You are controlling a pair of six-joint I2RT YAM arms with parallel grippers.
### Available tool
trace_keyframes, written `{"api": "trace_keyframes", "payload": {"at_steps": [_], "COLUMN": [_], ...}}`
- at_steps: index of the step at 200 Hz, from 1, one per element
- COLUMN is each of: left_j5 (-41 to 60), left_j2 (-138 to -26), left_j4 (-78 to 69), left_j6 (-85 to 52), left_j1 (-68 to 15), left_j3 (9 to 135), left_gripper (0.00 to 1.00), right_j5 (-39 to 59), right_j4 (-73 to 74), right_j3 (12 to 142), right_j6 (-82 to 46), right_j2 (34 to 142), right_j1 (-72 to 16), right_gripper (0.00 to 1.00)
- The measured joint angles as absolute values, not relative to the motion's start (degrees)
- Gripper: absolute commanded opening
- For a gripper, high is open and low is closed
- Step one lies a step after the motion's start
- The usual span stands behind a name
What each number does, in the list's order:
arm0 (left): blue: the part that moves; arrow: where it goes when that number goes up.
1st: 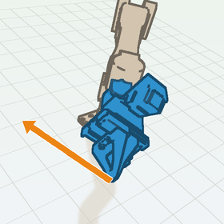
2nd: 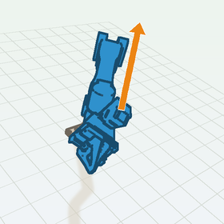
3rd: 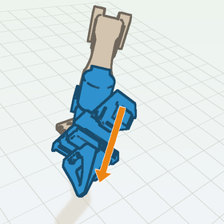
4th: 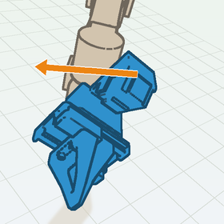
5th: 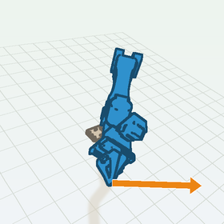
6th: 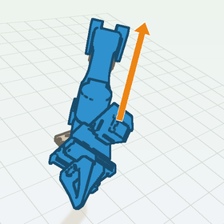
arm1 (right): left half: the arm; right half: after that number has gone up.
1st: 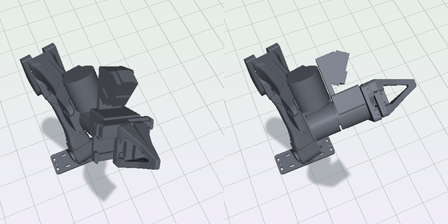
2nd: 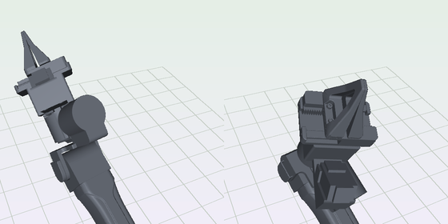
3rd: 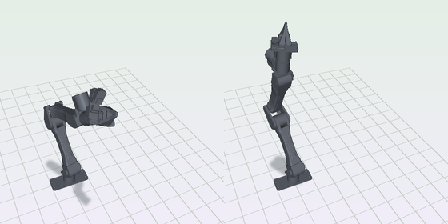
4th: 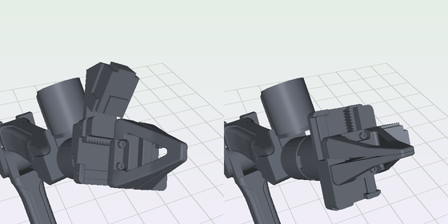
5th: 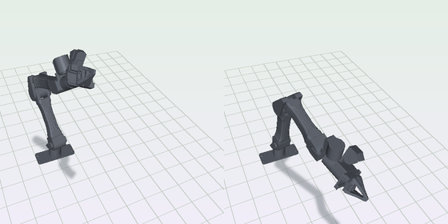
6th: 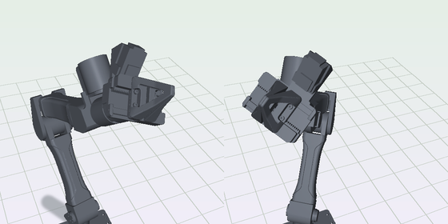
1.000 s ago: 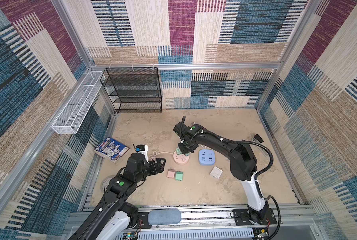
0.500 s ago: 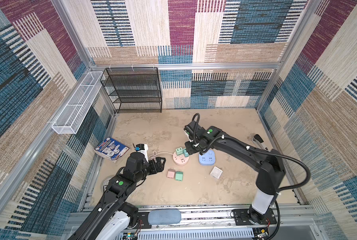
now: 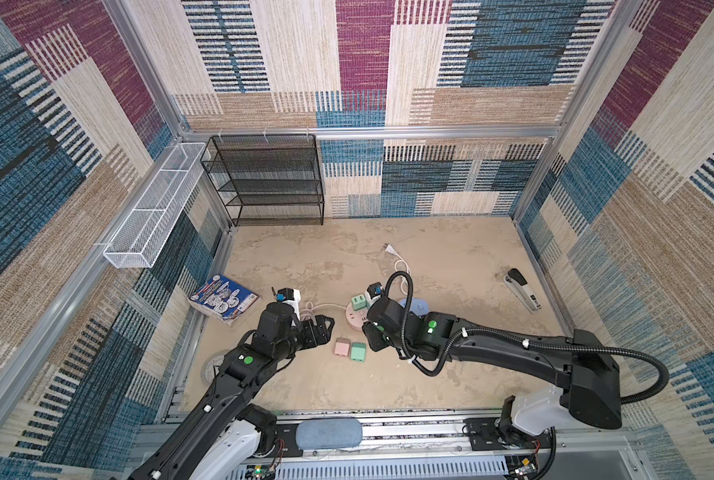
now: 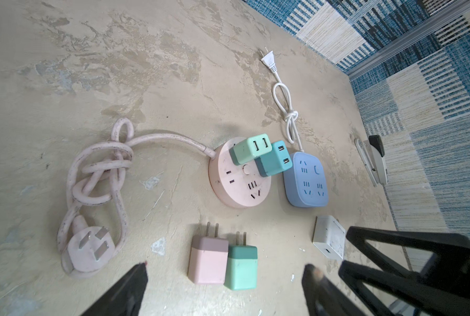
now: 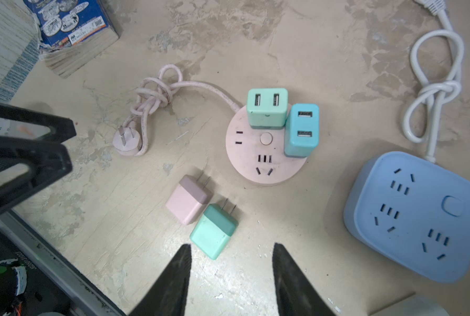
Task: Insert the plug
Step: 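Open the right gripper and lift it off the teal adapter, then move the right gripper down over the green adapter lying on the table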
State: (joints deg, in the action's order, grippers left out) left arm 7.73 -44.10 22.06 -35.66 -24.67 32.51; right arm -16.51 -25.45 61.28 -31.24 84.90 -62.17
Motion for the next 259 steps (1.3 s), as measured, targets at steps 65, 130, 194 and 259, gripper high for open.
{"api": "trace_keyframes", "payload": {"at_steps": [65,130,194,259], "left_j5": [7.94,7.92,7.9,7.9], "left_j2": [-43.05,-42.81,-43.11,-43.16], "left_j4": [21.21,21.28,21.37,21.37], "left_j6": [-36.32,-36.27,-36.25,-36.25], "left_j1": [-24.67,-24.67,-24.67,-24.67], "left_j3": [30.5,30.57,30.57,30.52], "left_gripper": [0.92,0.92,0.91,0.91], "right_j5": [-9.65,-10.81,-11.79,-11.53], "right_j4": [-16.01,-21.02,-24.49,-25.02], "right_j3": [55.53,61.8,64.49,64.51], "right_j6": [-33.12,-35.99,-37.1,-37.91], "right_j2": [81.84,91.31,98.02,101.6], "right_j1": [-62.17,-63.29,-64.16,-64.25], "right_gripper": [1.0,1.0,0.85,0.74]}}
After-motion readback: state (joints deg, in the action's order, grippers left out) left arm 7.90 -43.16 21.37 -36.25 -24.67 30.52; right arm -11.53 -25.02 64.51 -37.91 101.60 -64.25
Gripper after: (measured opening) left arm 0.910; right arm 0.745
